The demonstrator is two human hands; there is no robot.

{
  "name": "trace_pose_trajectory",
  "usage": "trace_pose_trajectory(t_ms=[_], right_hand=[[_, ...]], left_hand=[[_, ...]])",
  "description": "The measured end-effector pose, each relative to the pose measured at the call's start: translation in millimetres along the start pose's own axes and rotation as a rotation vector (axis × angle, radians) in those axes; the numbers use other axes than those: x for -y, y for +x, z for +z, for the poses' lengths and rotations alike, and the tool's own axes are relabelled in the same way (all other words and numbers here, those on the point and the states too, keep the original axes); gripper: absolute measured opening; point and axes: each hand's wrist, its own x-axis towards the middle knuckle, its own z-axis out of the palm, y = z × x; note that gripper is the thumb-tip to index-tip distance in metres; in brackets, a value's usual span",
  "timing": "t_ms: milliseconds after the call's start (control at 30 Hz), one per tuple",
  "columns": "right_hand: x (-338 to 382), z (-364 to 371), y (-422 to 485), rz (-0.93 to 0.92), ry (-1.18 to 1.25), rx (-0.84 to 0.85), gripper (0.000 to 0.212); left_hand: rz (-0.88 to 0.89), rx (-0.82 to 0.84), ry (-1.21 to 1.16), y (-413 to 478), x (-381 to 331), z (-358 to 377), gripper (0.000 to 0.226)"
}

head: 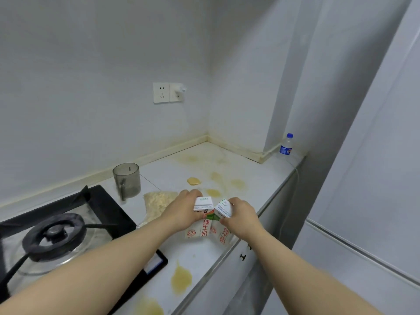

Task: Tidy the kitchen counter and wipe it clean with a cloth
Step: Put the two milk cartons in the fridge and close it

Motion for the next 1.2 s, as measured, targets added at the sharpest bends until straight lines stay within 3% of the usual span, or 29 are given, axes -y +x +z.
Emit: trace_pose_trajectory(t_ms=[567, 833, 1200], right_hand=[[-13.4, 16.5, 157.2, -0.329, -0.168, 0.307, 0.031], [-7.7, 33.3, 191.9, -0.405, -0.221, 0.319, 0.025], [-3.6, 19.4, 191.9, -0.311, -0.197, 0.326, 0.061]], left_hand=[[-0.329, -0.087, -0.051, 87.8, 32.7, 16.3, 0.049], [-0.38, -0.08, -0.063, 106.7, 41.9, 29.4, 0.048], [-0.337, 0.04, 0.049, 119.2, 40.5, 19.2, 0.073]])
